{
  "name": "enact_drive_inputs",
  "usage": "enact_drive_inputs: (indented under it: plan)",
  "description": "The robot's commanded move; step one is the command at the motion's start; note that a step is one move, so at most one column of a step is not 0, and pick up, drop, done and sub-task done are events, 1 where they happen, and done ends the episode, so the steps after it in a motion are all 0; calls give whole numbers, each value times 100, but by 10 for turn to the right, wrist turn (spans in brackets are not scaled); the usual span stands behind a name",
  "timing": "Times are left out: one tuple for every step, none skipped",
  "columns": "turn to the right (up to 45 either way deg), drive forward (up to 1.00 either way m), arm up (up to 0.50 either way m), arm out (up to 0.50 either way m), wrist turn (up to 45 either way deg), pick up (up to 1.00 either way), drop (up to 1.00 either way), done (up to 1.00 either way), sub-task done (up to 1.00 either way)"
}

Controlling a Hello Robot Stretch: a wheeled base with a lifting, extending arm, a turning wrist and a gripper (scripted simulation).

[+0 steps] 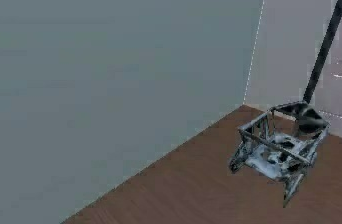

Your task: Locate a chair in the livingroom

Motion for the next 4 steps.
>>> enact_drive_inputs:
  plan:
    - [-450, 0, 0, 0, 0, 0, 0, 0, 0]
    - [-450, 0, 0, 0, 0, 0, 0, 0, 0]
    - [-330, 0, 0, 0, 0, 0, 0, 0, 0]
    - [0, 100, 0, 0, 0, 0, 0, 0, 0]
